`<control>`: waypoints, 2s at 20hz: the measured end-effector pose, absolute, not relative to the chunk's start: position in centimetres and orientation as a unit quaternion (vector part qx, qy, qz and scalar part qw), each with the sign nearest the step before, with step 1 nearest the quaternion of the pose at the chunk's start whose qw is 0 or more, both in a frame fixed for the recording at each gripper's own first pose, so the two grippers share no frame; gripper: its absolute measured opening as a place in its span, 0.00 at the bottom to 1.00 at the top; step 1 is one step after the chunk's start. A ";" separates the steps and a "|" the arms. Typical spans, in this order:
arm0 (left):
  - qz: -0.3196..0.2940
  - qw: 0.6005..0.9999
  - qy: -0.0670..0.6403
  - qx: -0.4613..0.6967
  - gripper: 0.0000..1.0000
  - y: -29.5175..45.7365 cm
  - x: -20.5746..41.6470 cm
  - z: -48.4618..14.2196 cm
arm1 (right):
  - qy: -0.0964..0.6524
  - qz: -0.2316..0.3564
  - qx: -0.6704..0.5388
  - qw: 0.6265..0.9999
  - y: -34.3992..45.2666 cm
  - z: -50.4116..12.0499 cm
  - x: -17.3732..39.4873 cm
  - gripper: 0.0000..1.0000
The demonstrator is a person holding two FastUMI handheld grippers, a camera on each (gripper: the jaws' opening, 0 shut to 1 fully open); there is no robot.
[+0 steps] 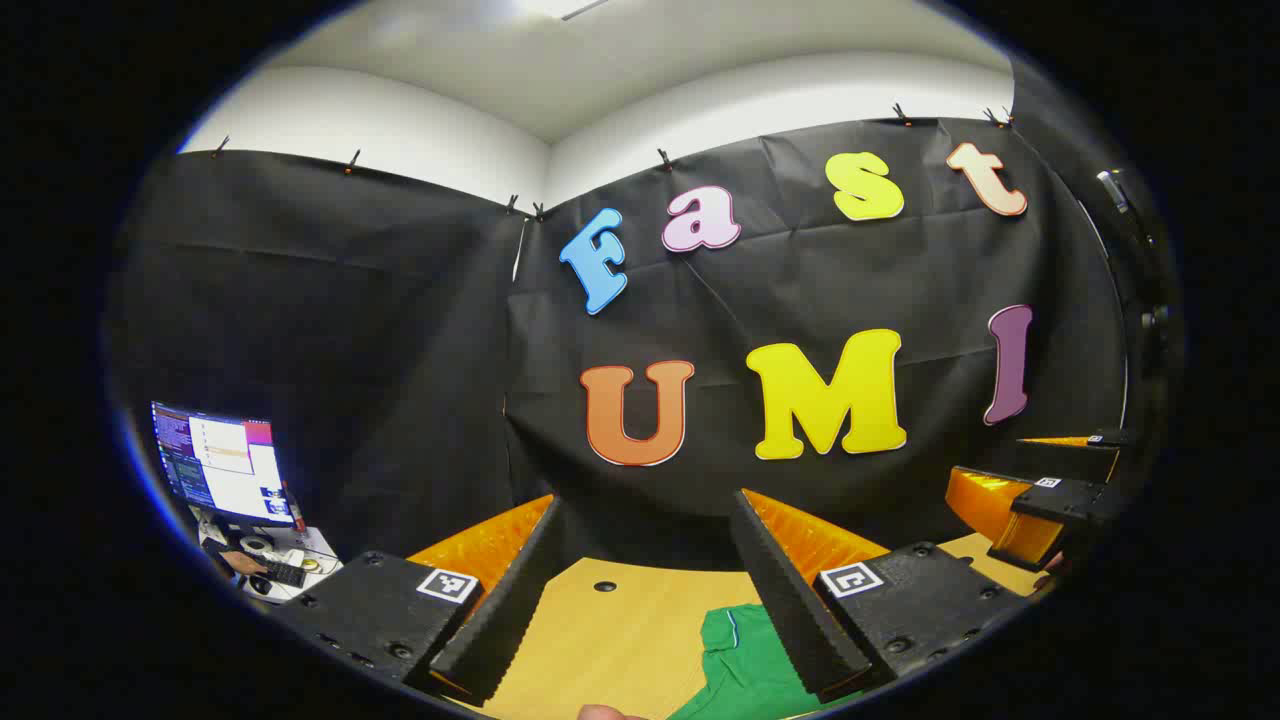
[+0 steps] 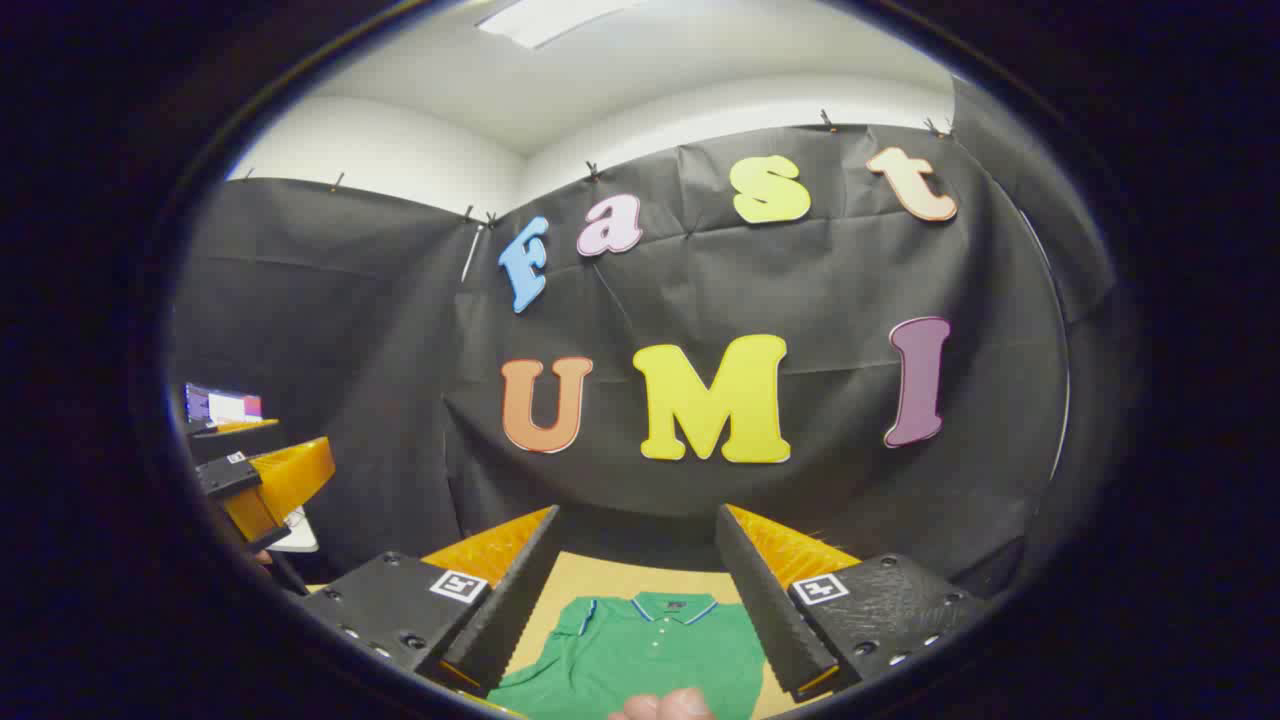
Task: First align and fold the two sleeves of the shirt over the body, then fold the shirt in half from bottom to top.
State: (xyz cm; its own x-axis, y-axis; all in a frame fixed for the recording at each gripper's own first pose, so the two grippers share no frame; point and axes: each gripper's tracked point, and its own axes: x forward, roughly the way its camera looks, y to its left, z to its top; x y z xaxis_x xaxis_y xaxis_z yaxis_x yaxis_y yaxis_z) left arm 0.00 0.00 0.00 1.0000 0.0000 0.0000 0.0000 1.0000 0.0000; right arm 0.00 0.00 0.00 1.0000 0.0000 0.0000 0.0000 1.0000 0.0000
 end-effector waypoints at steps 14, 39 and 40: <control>0.065 0.997 0.021 0.017 0.79 8.4 -1.2 1.3 | -0.012 0.131 0.001 0.991 14.5 -0.3 2.6 0.96; -0.179 0.982 0.037 -0.058 1.00 -14.9 8.6 -2.8 | 0.083 -0.167 -0.054 0.981 -17.8 -5.0 -1.2 0.95; -0.178 0.981 0.043 -0.061 1.00 -15.1 8.7 -3.1 | 0.107 -0.160 -0.052 0.980 -18.2 -6.8 -0.9 0.95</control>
